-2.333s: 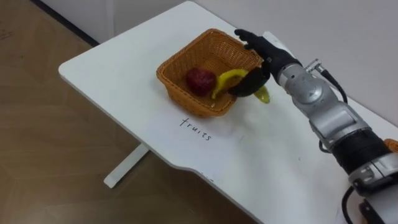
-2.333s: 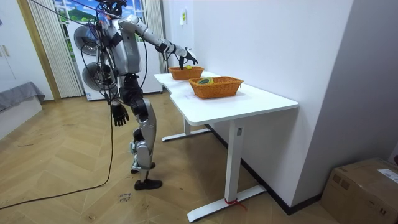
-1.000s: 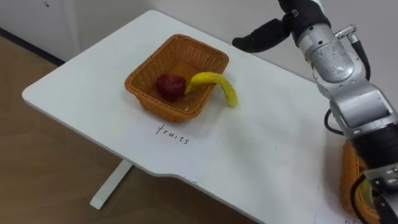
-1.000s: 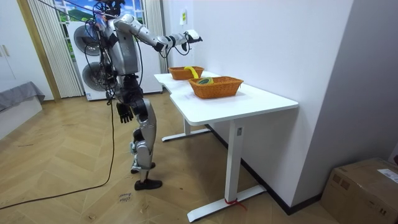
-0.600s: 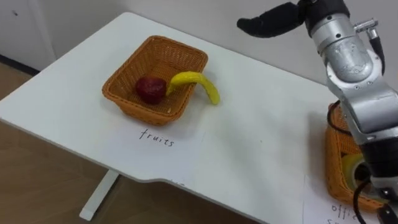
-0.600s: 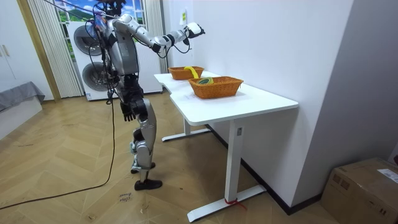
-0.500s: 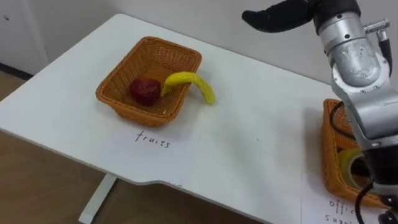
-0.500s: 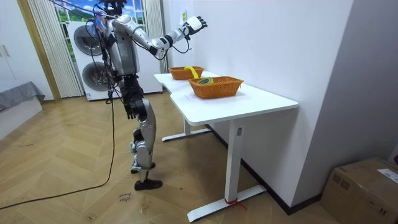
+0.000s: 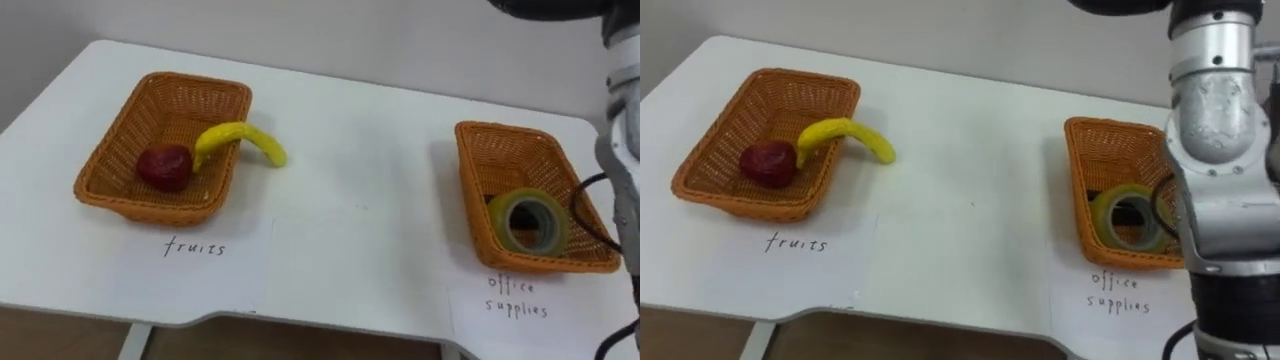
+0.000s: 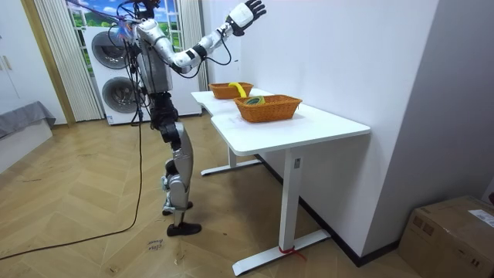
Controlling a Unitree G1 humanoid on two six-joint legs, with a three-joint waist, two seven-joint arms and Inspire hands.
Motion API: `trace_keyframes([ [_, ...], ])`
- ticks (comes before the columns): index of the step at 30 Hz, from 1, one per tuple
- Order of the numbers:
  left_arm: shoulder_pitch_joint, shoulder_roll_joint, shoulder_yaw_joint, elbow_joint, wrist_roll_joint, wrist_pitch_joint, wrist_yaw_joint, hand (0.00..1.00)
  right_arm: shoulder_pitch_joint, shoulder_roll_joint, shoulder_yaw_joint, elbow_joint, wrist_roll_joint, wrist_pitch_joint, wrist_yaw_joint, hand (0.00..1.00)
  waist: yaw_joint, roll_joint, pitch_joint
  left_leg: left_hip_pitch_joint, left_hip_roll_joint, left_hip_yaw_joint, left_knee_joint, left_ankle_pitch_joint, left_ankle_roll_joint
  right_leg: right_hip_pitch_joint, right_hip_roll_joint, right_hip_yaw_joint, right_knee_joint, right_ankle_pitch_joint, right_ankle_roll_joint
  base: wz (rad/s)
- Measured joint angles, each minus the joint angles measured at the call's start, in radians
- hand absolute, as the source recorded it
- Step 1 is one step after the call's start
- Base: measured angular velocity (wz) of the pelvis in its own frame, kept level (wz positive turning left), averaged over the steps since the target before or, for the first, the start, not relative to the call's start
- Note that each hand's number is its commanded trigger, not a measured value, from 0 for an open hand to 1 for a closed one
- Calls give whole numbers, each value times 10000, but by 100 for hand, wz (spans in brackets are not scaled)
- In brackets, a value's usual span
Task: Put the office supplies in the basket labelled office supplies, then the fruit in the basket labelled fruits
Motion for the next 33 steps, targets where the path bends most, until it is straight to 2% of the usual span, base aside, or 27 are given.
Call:
trace_keyframes([
  [6,52,-21,-15,-5,-16,-437,-172,0,466,-12,-959,-188,333,-337,-726,0,-424,92,12,181,97,421,-104,-65,-21,-86,117,393,22,10,-12,-23],
  [10,206,-49,8,-3,8,-702,-356,0,965,-16,-1952,-475,680,-810,-1240,0,-691,226,-5,257,152,600,-160,-110,-43,-127,176,514,78,11,-15,-13],
  [13,278,-43,21,-3,82,-717,-390,0,1132,-18,-2535,-465,1051,-879,-1692,0,-908,282,28,321,173,771,-262,-112,-49,-182,196,548,77,11,-15,-16],
  [17,369,-20,29,-3,114,-737,-388,0,1956,-17,-3094,-465,1431,-1087,-2372,0,-1125,270,7,395,194,803,-246,-151,-84,-171,227,551,56,11,-15,-7],
  [21,434,15,82,40,110,-767,-330,0,2586,-16,-3459,-298,2165,-1090,-2946,0,-1211,259,10,381,199,847,-262,-174,-92,-231,281,793,79,7,-22,-11],
  [25,429,18,112,70,54,-838,-269,0,3193,-16,-4029,252,3193,-1274,-3721,0,-1279,241,12,337,197,972,-266,-184,-86,-313,302,899,-66,8,-28,-7],
  [33,469,-1,295,80,53,-861,-215,0,3970,0,-4362,1663,4808,-1432,-4567,0,-1480,289,4,396,211,1224,-385,-218,-120,-329,408,1129,-97,21,-45,-8],
])
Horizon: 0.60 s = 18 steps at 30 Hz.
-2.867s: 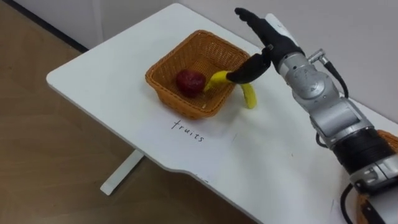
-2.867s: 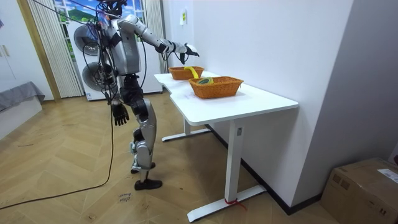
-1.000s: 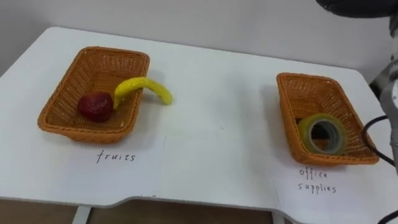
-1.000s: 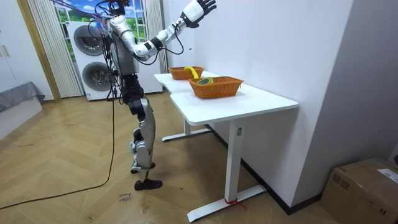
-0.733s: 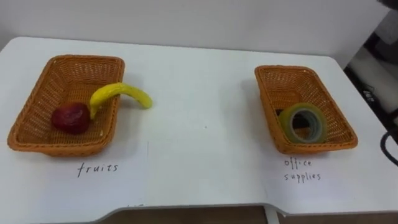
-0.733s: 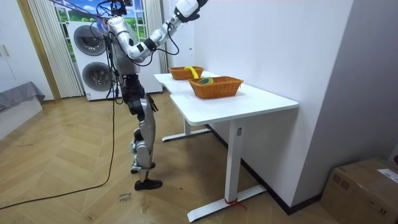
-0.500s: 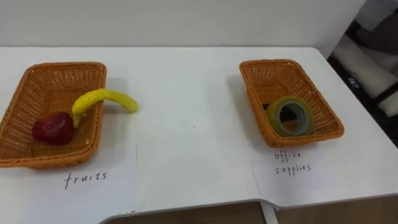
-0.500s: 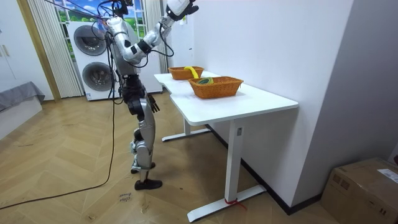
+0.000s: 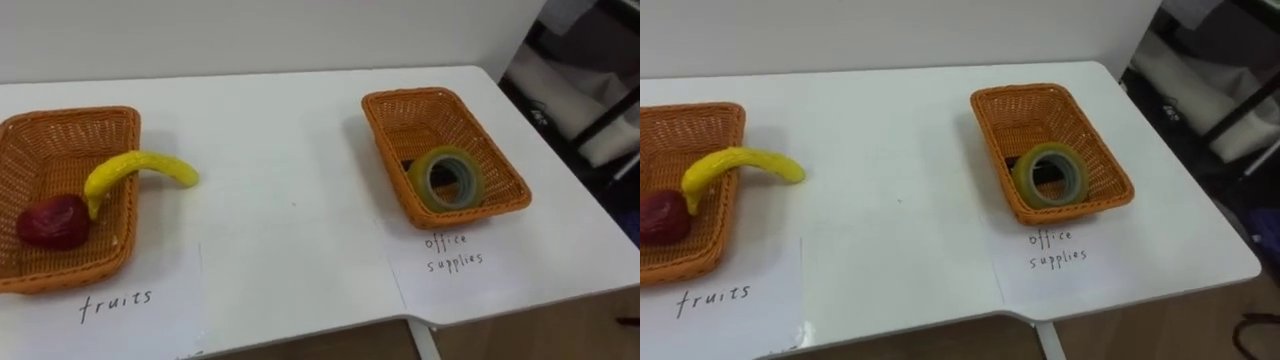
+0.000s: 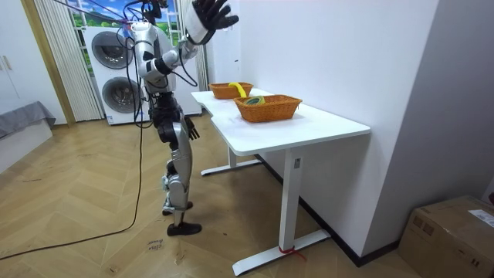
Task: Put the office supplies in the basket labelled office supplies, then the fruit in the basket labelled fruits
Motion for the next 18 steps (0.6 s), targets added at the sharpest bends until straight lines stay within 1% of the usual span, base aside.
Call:
trace_keyframes([
  [2,-49,-2,106,-80,5,15,59,0,4,1,-363,780,624,-40,-181,0,-70,1,-3,-40,5,-9,-16,-8,-10,-60,10,5,-12,-6,-9,-3],
  [4,-43,-1,96,-102,-2,38,167,0,9,1,-494,1481,796,-41,-298,0,-84,29,-13,-110,1,-4,-21,-8,-11,-159,18,57,1,-7,-11,-5],
  [6,-52,-6,94,-101,-8,117,163,0,75,5,-524,1996,1008,-26,-513,0,-159,95,-47,-155,-1,4,-23,-7,-10,-209,18,79,5,-6,-12,-2],
  [7,-31,-5,103,-101,3,165,162,0,183,42,-530,2120,1181,-27,-634,0,-202,155,-77,-146,-2,2,-31,-7,-11,-187,17,81,-2,-7,-11,0],
  [8,4,-3,121,-101,-1,207,169,0,249,65,-537,2365,1326,-29,-730,0,-224,163,-79,-97,0,2,-30,-7,-11,-135,23,88,-10,-7,-11,0],
  [10,40,-11,125,-189,37,236,171,0,296,94,-552,2893,1350,-37,-923,0,-216,209,-67,-32,-1,3,-34,-7,-11,-77,27,74,-10,-8,-9,0],
  [11,42,-7,132,-205,39,237,172,0,296,154,-556,3289,1352,-43,-1051,0,-219,206,-40,-5,-2,36,-39,-7,-11,-50,28,63,-14,-10,-8,0],
  [12,60,-7,145,-242,40,239,173,0,297,218,-582,3506,1354,-46,-1102,0,-221,206,-40,2,-1,46,-41,-8,-11,-44,29,65,-16,-14,-10,0],
  [14,144,-6,142,-527,32,245,174,0,433,502,-659,4036,1660,-46,-1376,0,-200,204,-31,5,-4,46,-55,-15,-19,-59,38,171,8,-64,-25,0],
  [15,210,-8,140,-571,18,244,166,0,485,531,-649,4178,1826,-47,-1405,0,-193,217,-27,4,-5,46,-54,-22,-25,-58,38,174,10,-76,-25,0],
  [16,236,-9,136,-569,-55,244,159,0,602,550,-624,4677,2099,-81,-1421,0,-206,245,-10,-2,-6,22,-36,-24,-26,-38,34,159,9,-87,-24,6],
  [17,243,-9,140,-568,-58,244,159,0,672,569,-620,4973,2148,-84,-1400,0,-208,233,-13,-4,-8,-3,-36,-25,-26,-28,32,153,8,-101,-18,8],
  [18,277,-9,142,-568,-55,242,158,0,772,686,-629,5472,2228,-84,-1385,0,-205,226,-17,-3,-11,-12,-46,-26,-27,-41,25,154,12,-139,-18,3],
])
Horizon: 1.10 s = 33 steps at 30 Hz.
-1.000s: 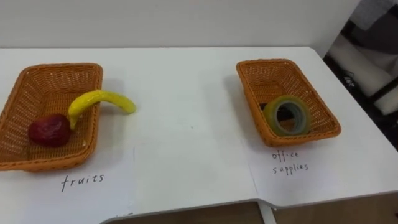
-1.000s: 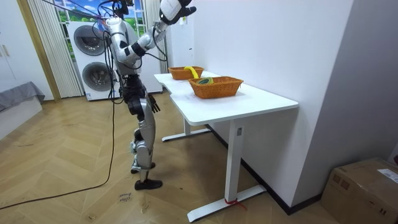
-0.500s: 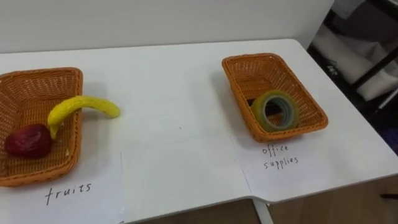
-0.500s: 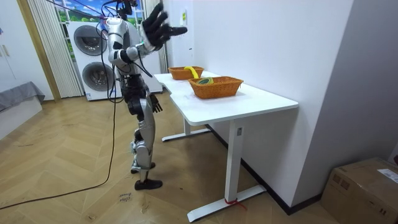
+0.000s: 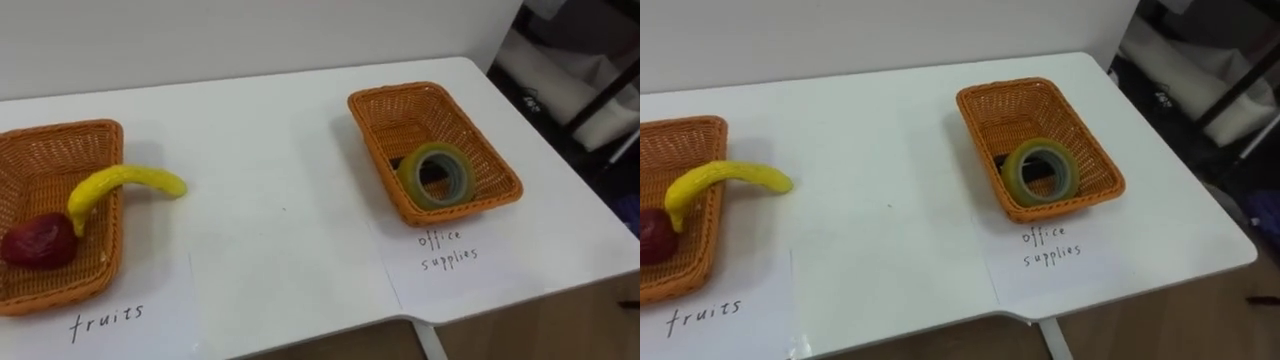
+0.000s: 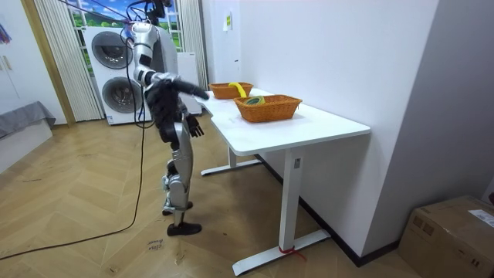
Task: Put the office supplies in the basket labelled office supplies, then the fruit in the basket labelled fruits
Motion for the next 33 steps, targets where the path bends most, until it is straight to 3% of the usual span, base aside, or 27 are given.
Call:
trace_keyframes([
  [9,130,-83,437,21,6,-6,-10,0,362,846,-122,2116,417,-27,-69,0,48,178,4,17,-15,-154,12,0,-5,47,3,-14,22,-22,-1,2],
  [11,53,-88,438,32,-9,-58,-8,0,449,982,76,2684,623,-231,68,0,66,185,4,14,-17,-182,17,-1,-4,66,-17,-99,2,-24,0,5],
  [15,-32,-201,434,128,-7,-104,-3,0,574,1212,497,3608,721,-239,466,0,261,261,20,22,-19,-219,13,-18,-7,50,-16,-89,9,-64,-2,2],
  [18,57,-323,450,275,120,-116,-10,0,705,1617,900,4373,677,-237,996,0,312,312,18,40,-5,-281,4,-33,-31,56,9,-112,11,-111,-22,3],
  [24,59,-423,757,707,126,-107,-282,0,692,2004,1783,6360,551,106,3039,0,641,405,15,199,-5,-311,12,-52,-54,206,-93,-226,6,-218,-37,2],
  [29,7,-453,754,964,366,-58,-255,0,677,2180,3794,7073,-1716,674,5171,0,1058,423,30,197,-11,-434,6,-65,-56,239,-117,-362,7,-235,-29,8],
  [33,9,-447,712,1047,550,-57,-177,0,465,2247,4984,7155,-3153,838,6288,0,1364,436,38,182,-16,-494,12,-68,-59,286,-127,-441,1,-227,-37,5],
])
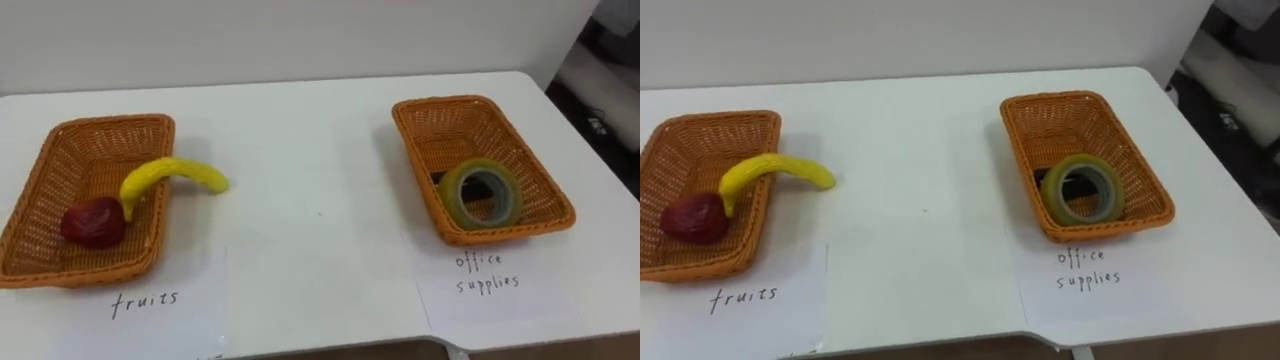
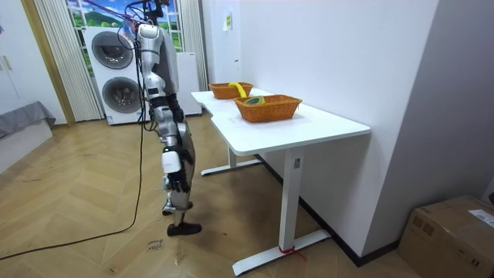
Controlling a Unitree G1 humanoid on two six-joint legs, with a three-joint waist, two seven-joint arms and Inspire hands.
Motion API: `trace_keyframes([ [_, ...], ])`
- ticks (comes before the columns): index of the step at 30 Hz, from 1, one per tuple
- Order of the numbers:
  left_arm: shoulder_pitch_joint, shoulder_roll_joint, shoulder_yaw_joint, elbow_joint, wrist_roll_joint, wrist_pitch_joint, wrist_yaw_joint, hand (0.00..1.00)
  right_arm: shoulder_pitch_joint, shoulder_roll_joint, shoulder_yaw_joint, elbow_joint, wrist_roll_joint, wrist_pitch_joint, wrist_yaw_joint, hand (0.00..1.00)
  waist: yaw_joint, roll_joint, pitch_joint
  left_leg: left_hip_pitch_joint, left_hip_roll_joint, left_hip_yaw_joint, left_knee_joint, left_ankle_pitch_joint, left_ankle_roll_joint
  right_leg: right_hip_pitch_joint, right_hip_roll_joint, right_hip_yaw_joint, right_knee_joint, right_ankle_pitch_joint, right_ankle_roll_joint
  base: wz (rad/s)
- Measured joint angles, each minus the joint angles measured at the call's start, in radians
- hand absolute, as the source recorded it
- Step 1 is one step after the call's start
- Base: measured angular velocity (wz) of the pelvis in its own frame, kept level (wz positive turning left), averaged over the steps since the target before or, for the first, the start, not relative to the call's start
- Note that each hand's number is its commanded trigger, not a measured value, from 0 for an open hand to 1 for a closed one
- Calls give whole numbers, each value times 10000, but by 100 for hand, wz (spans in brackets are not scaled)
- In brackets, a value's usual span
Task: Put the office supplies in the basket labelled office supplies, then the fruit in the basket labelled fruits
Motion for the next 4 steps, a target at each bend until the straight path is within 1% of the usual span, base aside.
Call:
trace_keyframes([
  [3,-39,-61,-132,16,-3,1,195,0,-261,181,715,-9,-719,165,650,0,61,8,5,16,-11,-151,23,0,0,118,-15,-139,-83,0,0,15],
  [4,-25,-105,-195,85,10,3,221,0,-368,248,1023,-13,-1038,176,883,0,154,30,6,-6,-14,-199,32,0,0,137,-22,-202,-167,4,3,10],
])
